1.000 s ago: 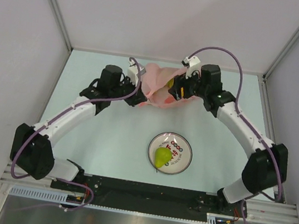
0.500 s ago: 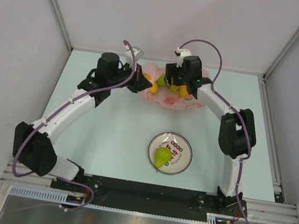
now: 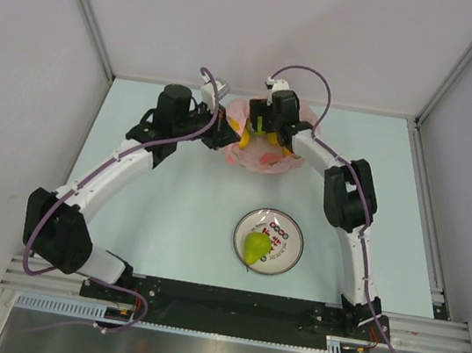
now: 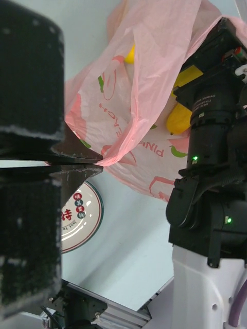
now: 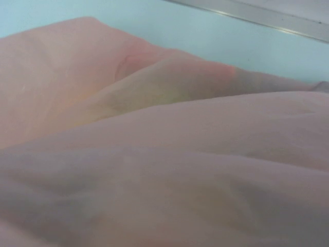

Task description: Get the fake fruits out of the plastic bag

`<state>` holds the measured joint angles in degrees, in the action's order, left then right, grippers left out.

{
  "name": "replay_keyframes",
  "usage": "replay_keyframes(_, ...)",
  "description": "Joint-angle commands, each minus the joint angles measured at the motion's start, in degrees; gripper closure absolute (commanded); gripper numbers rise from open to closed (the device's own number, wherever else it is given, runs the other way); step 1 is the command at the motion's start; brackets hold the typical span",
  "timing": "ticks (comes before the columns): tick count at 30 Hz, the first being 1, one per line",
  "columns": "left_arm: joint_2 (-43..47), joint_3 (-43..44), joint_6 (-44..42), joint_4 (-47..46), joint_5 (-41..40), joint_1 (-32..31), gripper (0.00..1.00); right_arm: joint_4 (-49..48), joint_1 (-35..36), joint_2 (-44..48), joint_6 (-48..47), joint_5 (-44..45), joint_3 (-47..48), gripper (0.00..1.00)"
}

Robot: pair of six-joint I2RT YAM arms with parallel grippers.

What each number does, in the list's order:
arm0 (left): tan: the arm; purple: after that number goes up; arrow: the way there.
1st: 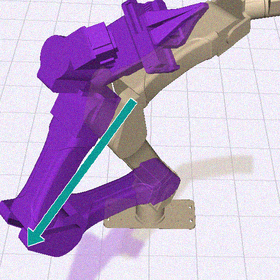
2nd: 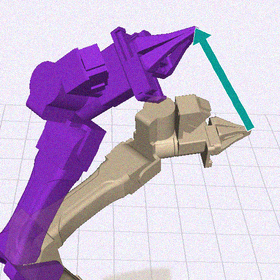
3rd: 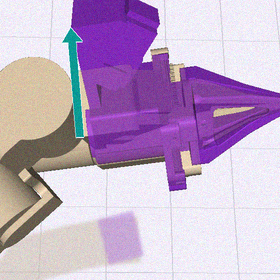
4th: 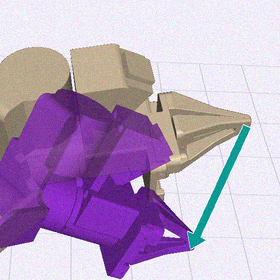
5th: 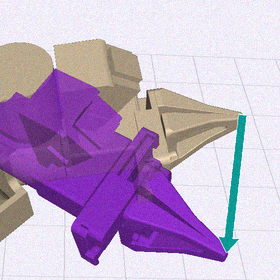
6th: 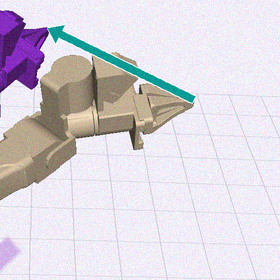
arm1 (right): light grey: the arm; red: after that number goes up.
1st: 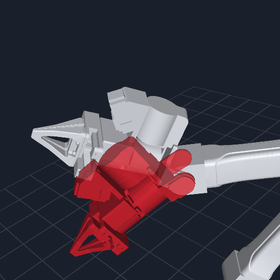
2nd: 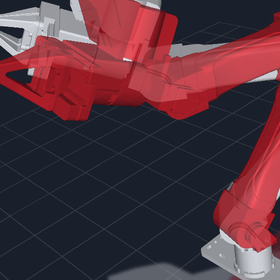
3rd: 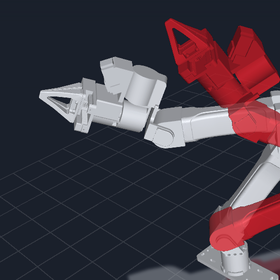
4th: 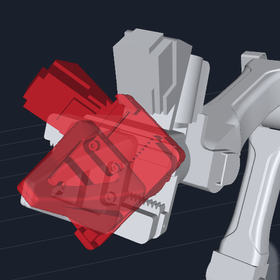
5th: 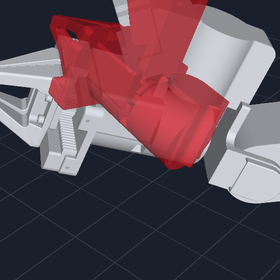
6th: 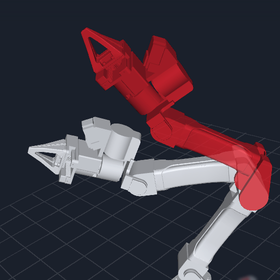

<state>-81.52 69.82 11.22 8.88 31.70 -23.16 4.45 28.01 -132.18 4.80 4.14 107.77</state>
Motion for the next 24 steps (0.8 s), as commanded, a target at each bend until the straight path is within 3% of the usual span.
replay_keyframes(1, 0.3, 0.9, -5.4, 1.9, 0.9, -1.4, 1.00, -3.2, -0.5, -3.6, 1.3, 3.1, 6.7, 0.00)
replay_keyframes(8, -1.0, 2.8, -8.4, 3.4, -0.5, -2.0, 1.00, -1.6, -0.8, -10.5, 1.1, 2.5, 13.4, 0.00)
replay_keyframes(14, -1.5, 2.8, -8.9, 3.4, -1.4, -2.0, 1.00, 1.0, -1.2, -12.0, 2.1, 0.2, 13.7, 0.02)
replay_keyframes(18, -2.1, 3.1, -8.9, 3.2, -1.6, -2.0, 1.00, 0.5, -1.6, -11.0, 1.0, -0.4, 12.9, 0.19)
replay_keyframes(24, -3.1, 3.5, -8.2, 2.9, -1.8, -1.9, 1.00, -0.2, -1.6, -4.8, 0.2, -5.2, 9.5, 0.30)
